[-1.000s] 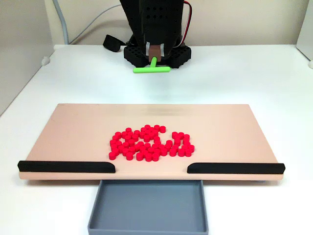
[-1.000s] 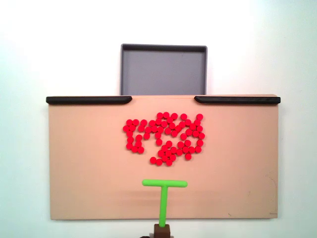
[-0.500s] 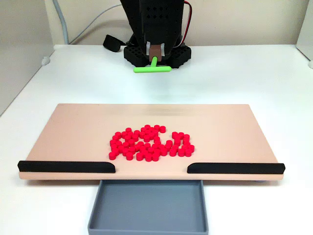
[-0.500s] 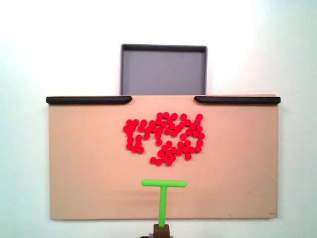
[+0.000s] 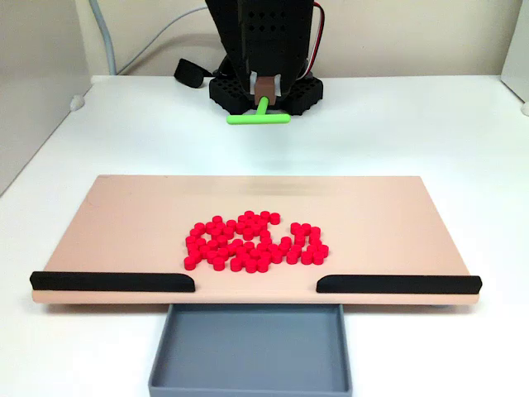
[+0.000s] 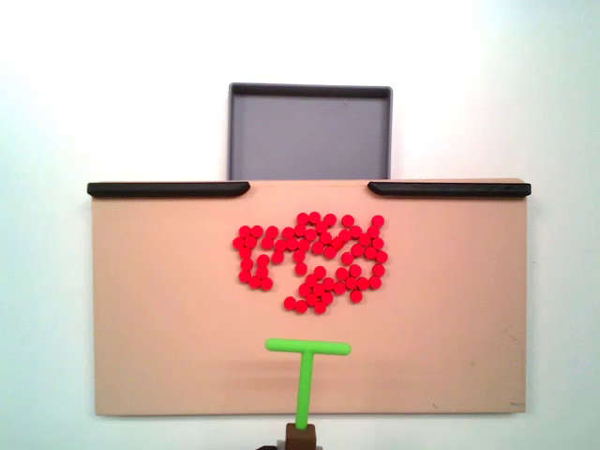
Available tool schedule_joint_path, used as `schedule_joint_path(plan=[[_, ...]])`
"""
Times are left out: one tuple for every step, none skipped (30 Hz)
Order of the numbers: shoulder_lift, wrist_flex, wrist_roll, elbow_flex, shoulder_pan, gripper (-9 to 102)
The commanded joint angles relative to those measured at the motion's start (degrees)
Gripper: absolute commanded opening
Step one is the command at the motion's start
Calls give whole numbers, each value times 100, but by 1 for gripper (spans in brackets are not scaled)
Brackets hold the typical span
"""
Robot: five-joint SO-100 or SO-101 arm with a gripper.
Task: Push granules from left to the grey container
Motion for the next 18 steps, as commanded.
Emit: schedule_joint_path(plan=[[114,-35,70,-114,-35,0],[123,-35,97,-114,-26,0],[132,-35,123,-114,-18,0],[141,-35,141,-114,0,0],[141,-35,158,-114,9,0],[141,-35,167,-114,18,0],[132,-35,185,-114,26,0],[123,-35,202,-114,26,0],[114,-35,246,-114,0,0],[97,-35,308,-105,-18,0],[70,-35,378,-114,-44,0],[53,-35,431,-114,-62,0],[44,-35,483,-114,-79,0],[44,-35,527,-114,-79,0],[35,-35,571,-114,-79,0],[26,-35,633,-114,-79,0],[18,-35,703,-114,-88,0],[0,-35,782,-114,-97,0]])
